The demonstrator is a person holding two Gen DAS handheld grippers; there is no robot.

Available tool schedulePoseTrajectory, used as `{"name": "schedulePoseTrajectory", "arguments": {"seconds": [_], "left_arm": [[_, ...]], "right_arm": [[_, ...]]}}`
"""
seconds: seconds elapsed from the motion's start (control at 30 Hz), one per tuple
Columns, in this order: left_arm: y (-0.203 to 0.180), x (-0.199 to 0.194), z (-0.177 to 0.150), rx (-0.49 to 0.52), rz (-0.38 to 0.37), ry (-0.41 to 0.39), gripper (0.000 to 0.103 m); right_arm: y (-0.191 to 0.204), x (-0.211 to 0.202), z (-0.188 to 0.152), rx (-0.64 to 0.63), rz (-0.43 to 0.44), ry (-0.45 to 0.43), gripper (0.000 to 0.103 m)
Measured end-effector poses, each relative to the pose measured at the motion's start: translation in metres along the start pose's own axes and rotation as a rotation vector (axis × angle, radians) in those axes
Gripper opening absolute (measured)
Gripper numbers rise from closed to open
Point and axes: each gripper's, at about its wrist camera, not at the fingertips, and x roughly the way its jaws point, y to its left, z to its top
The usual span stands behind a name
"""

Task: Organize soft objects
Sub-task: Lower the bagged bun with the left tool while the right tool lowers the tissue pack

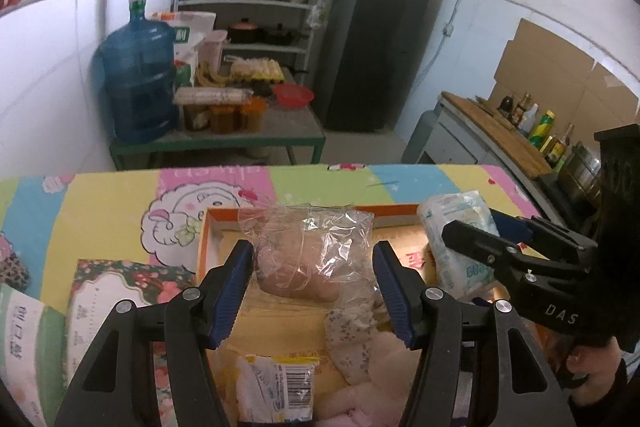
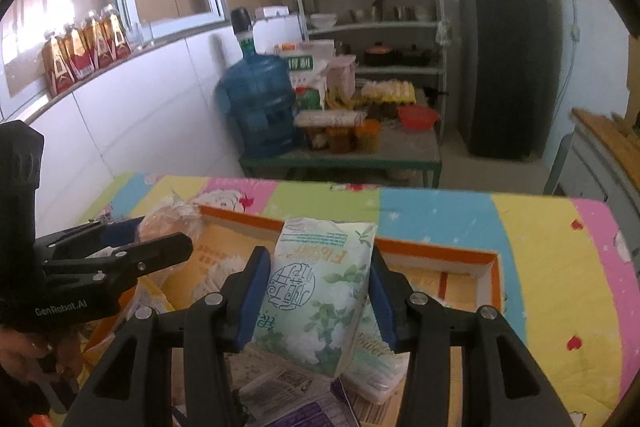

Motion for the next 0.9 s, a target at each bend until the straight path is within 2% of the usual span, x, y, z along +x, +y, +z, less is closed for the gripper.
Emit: {"name": "schedulePoseTrajectory", "arguments": {"seconds": [0.07, 0.3, 0.73, 0.9], "left_arm": [[0.001, 0.007, -0.001, -0.003, 0.003, 0.017, 0.063], [0.006, 0.026, -0.006, -0.023, -0.001, 0.083, 0.063], [-0.008, 0.038, -0.013, 0.073, 0.059, 0.136, 0.065], [-0.008, 0.034, -0.013, 0.072, 0.061, 0.125, 0.065]], "right_arm": [[-0.001, 0.004, -0.001, 0.004, 0.027, 0.021, 0.048], [-0.001, 0.017, -0.007, 0.010, 0.023, 0.095, 0.048], [-0.004, 0.032, -0.010, 0.032, 0.037, 0.177, 0.049], [-0.004, 0.028, -0.008, 0.034, 0.045, 0.156, 0.064]]}}
